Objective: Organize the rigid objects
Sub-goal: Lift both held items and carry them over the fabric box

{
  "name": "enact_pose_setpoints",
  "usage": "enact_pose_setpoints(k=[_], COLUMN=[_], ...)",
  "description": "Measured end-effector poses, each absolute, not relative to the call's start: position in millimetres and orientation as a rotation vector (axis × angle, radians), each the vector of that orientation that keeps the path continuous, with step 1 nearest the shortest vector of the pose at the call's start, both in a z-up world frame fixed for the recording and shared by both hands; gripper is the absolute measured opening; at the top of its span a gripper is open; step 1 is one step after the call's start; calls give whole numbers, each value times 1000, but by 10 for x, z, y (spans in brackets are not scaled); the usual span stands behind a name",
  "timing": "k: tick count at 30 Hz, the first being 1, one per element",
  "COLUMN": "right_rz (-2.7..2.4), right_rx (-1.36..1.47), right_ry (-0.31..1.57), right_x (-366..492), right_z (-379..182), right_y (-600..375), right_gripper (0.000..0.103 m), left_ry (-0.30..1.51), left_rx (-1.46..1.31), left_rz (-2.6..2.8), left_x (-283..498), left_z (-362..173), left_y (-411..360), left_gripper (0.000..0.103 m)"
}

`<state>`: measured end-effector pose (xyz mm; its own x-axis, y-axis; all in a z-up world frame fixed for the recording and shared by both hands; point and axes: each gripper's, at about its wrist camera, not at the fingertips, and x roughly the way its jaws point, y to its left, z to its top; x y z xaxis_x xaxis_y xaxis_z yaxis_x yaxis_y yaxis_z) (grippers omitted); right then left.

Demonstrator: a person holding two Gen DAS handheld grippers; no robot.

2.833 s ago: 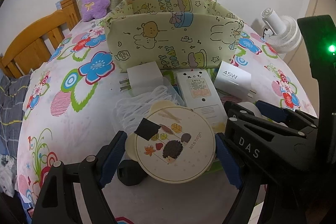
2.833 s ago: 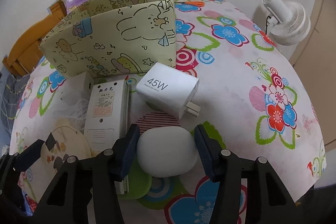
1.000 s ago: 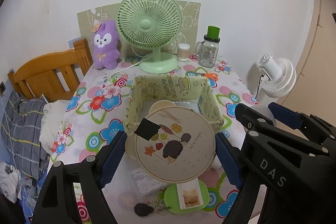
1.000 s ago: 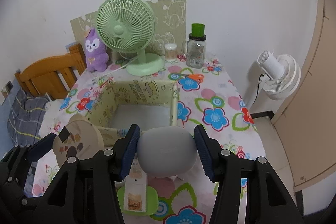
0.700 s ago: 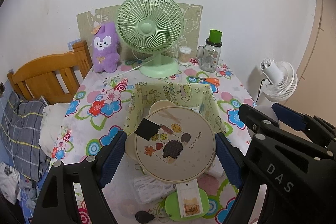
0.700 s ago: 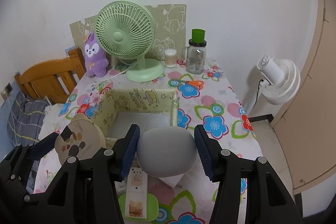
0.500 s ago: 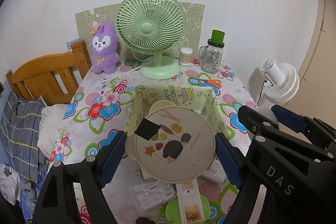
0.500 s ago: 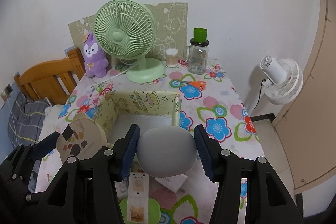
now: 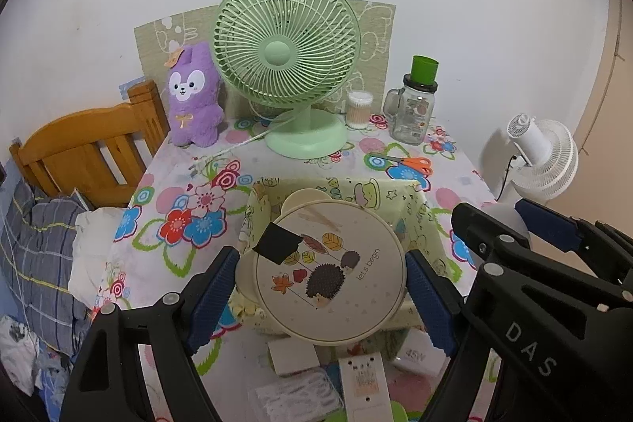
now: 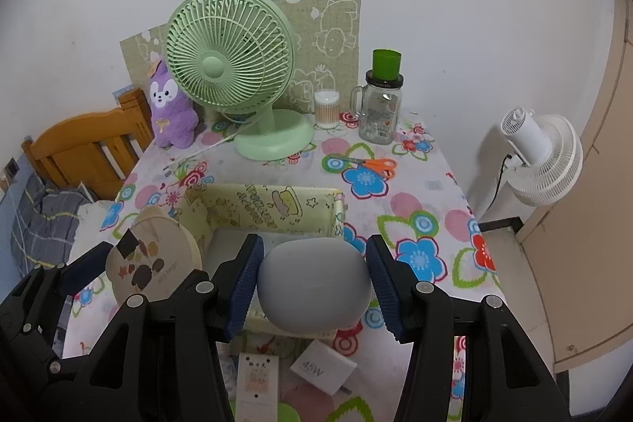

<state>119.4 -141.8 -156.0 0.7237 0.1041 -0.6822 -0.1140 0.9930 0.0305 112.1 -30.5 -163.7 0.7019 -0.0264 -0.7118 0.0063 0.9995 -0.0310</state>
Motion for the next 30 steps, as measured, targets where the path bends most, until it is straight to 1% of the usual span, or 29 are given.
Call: enact_pose_setpoints(k=[30], right_rz=[129], right_rx=[-28], right_ry=[817], right_x=[1936], right_z=[-1988], right_y=[-1280], right_gripper=[57], left_ry=[903], left_rx=[-20], left_rz=[45], left_x=[1800], left_z=[-2136], left_y=[-195], left_gripper=[85])
